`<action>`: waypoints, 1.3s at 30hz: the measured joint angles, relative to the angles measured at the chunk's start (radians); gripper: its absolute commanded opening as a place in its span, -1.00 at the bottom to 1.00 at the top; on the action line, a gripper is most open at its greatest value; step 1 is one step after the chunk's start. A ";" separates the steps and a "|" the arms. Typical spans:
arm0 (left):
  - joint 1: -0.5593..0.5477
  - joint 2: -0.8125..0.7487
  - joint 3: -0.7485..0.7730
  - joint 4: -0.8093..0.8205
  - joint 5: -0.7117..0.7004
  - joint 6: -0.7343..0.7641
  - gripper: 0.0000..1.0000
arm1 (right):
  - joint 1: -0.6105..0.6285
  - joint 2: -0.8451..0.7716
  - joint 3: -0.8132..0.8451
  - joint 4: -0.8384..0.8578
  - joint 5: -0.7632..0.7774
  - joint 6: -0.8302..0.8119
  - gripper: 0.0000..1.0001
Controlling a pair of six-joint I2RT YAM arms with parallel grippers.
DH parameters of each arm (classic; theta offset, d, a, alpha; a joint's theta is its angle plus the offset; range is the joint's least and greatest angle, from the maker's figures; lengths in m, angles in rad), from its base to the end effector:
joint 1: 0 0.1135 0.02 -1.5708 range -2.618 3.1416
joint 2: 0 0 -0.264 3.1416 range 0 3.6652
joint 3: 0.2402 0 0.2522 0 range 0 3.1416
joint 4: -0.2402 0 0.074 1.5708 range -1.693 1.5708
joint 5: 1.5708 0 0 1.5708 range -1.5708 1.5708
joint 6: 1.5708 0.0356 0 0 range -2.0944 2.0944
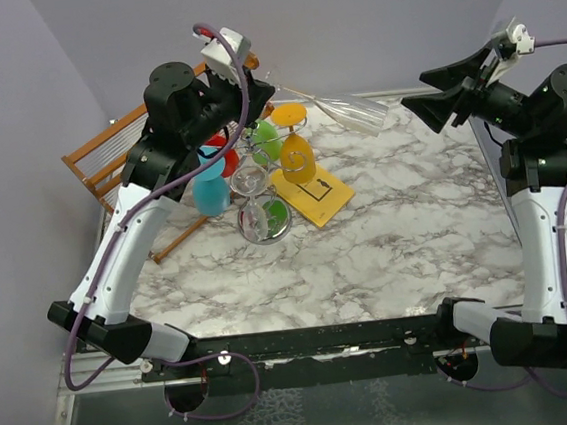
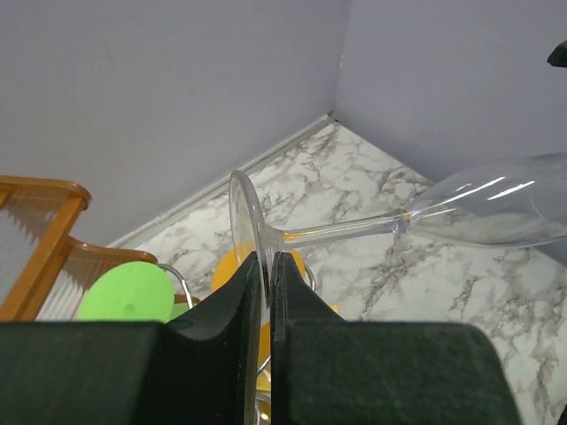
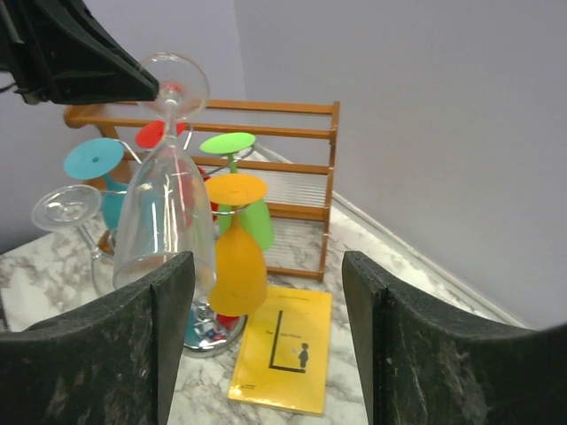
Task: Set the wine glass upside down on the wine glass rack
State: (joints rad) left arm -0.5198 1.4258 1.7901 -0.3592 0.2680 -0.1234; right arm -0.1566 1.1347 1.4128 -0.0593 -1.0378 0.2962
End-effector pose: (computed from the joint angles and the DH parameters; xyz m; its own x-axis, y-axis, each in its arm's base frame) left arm 0.2537 -0.1560 0.5186 -0.0828 -0.0893 -0.9925 0.7040 0.6997 -0.1217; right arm 0.2196 -0.0036 0.4977 -0.0142 0.1524 -0.9882 -0.7811 0.6153 0.1061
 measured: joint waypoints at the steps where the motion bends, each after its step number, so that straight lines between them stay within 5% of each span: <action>1: 0.001 -0.001 0.011 -0.011 -0.008 0.014 -1.00 | 0.000 -0.003 0.014 -0.030 0.016 -0.037 0.37; 19: -0.079 -0.036 0.129 -0.192 -0.041 0.390 -1.00 | 0.000 -0.005 -0.002 -0.338 0.246 -0.467 0.44; 39: -0.360 0.008 0.025 -0.337 -0.210 0.834 -1.00 | -0.001 0.025 -0.298 -0.327 0.270 -0.510 0.45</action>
State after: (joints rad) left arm -0.8803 1.4338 1.8153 -0.6964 0.0582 0.7109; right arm -0.1574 1.1599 1.1145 -0.3866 -0.7681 -0.2142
